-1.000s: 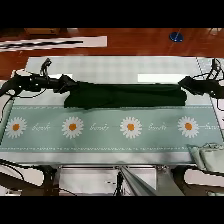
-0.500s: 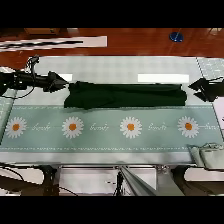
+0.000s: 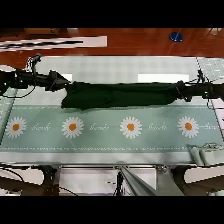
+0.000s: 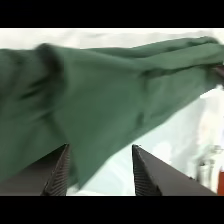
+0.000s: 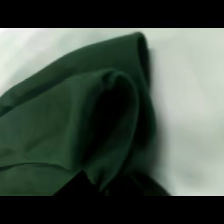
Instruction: Fold the shirts.
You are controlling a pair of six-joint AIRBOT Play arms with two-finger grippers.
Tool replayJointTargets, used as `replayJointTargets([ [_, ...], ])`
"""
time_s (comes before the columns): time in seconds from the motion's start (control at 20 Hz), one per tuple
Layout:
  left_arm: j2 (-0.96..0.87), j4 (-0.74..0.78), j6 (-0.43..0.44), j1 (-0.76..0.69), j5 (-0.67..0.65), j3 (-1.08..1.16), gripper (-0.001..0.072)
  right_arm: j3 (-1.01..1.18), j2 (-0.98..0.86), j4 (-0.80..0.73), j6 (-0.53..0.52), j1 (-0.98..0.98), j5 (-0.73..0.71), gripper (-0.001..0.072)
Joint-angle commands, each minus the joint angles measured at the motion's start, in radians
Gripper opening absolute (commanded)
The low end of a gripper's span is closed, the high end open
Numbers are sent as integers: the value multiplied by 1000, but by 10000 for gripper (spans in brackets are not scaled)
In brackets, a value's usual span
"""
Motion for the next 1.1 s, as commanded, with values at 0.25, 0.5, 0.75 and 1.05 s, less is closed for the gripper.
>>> replayJointTargets([
  [0.25,26,-237,6,-98,-12,3,28,86,242,-60,-24,31,95,32],
  [0.5,26,-237,5,-301,21,3,28,86,425,-164,4,31,238,31],
  [0.75,26,-237,-33,-507,136,3,27,86,627,-191,38,31,360,31],
  [1.05,15,-247,-67,-732,341,3,28,86,832,-219,113,31,540,32],
])
